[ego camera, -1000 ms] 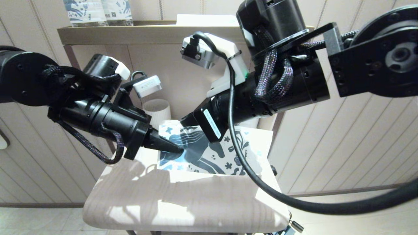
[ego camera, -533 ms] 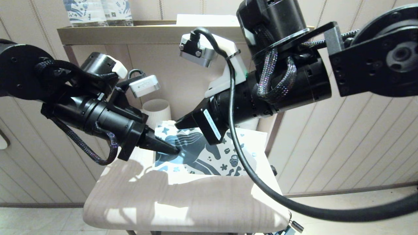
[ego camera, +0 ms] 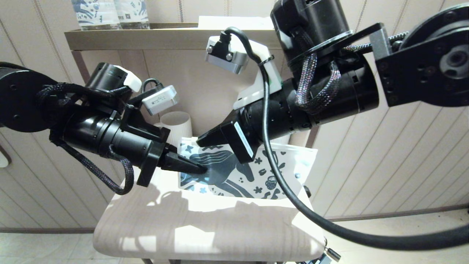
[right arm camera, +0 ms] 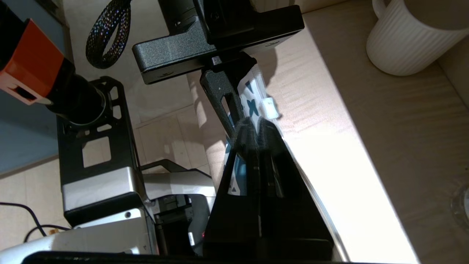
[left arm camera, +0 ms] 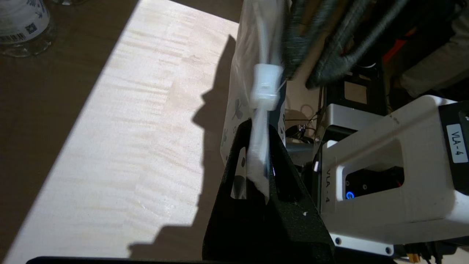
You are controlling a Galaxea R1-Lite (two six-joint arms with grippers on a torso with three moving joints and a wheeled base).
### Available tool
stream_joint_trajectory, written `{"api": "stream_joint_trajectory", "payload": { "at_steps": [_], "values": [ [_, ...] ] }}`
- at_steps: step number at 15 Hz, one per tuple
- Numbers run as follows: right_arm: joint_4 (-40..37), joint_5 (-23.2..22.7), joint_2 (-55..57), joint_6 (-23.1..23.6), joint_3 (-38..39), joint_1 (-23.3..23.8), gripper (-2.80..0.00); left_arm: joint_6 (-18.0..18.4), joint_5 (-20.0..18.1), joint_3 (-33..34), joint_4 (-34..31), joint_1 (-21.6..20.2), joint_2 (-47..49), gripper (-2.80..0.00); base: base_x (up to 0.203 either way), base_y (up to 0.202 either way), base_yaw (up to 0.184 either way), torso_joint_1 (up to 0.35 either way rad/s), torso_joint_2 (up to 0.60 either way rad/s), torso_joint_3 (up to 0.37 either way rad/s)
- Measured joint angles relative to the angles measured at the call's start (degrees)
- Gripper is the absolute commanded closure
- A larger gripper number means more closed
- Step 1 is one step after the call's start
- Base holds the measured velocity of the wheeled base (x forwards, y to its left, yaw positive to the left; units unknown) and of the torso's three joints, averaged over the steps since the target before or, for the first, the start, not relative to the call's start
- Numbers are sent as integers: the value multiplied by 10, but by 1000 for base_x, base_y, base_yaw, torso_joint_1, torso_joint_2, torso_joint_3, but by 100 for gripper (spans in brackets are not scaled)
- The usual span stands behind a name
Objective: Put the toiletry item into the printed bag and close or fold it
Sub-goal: Close the strorage bag and place it on the desk
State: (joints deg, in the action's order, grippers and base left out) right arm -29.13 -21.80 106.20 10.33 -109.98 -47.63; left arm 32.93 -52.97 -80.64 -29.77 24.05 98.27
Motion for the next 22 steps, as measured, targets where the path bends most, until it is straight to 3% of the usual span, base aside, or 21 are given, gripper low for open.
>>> {"api": "stream_joint_trajectory", "payload": {
  "at_steps": [8,13,22],
  "values": [
    [1,-8,-1,-1,-4,-1,-280,-3,-15,36,47,8,-13,0,0,0,0,0,0,0],
    [-7,-37,-1,-1,-4,1,-280,-2,-18,44,48,8,-16,0,0,0,0,0,0,0],
    [-10,-43,5,-1,-3,1,-280,-2,-18,45,49,8,-16,0,0,0,0,0,0,0]
  ]
}}
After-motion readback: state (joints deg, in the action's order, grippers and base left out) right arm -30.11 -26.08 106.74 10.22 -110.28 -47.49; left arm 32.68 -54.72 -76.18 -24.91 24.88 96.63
